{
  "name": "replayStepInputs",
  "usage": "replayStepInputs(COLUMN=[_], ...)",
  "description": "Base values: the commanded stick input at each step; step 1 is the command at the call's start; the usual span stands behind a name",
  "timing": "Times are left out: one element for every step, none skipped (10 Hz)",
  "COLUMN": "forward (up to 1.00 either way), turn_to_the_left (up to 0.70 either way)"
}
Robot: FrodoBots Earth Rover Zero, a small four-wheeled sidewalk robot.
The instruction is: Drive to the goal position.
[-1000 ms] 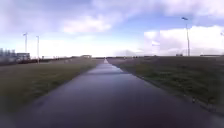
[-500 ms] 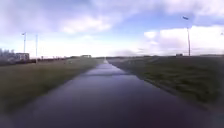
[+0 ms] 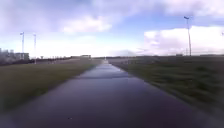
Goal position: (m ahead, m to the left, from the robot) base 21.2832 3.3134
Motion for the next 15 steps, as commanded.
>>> replayStepInputs(forward=[1.0, 1.0, 1.0, 1.0, 1.0, 1.0, 1.0, 1.0, 1.0, 1.0, 1.0, 1.0, 0.39, 0.0, 0.0], turn_to_the_left=[0.0, 0.0, 0.0, 0.0, 0.0, 0.0, 0.0, 0.0, 0.0, 0.0, 0.0, 0.0, 0.0, 0.0, 0.0])
